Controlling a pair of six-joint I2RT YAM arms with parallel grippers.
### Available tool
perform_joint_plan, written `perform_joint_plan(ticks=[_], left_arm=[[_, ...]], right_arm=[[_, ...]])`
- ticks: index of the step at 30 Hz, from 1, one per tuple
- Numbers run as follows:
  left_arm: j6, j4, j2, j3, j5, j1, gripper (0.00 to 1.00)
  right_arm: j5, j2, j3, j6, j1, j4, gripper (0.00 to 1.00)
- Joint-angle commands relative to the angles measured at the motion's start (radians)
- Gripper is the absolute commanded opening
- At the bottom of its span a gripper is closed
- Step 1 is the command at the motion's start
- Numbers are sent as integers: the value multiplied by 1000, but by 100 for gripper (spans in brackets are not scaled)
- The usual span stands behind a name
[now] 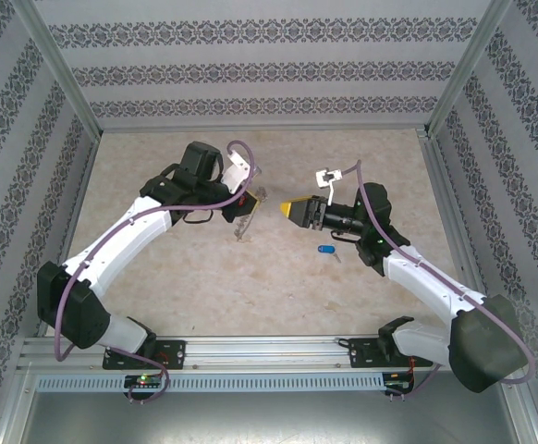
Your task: Put the keys on the keyring
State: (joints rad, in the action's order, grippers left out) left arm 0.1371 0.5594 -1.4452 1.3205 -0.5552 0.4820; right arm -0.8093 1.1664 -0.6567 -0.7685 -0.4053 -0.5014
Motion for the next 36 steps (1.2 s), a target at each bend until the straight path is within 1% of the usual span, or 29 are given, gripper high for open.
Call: perform_joint_plan(ticks=[1,6,10,13,16,23,29,36], left_arm=[[28,95,28,22,196,-11,0],[11,136,-26,-1,369,-1,0],[-6,155,-116,0,510,37,0],[-25,136,-176,-8,553,68,0],[-50,98,-225,-19,547,86,0],[-115,-7,-337,-41,457,119,0],[-137,-59,-425,-42,402,141,0],[-140,-84,-472,-42,365,149,1]], right_arm=[[25,-11,24,-8,17,-15,60],[50,-7,51,-7,29,-10,61],[67,-6,70,-12,37,-14,61],[79,-6,78,-14,40,-14,61],[98,-1,86,-14,44,-13,62],[162,26,114,-23,61,-4,62],[173,44,127,-31,61,-11,63],[178,57,123,-29,61,-4,63]])
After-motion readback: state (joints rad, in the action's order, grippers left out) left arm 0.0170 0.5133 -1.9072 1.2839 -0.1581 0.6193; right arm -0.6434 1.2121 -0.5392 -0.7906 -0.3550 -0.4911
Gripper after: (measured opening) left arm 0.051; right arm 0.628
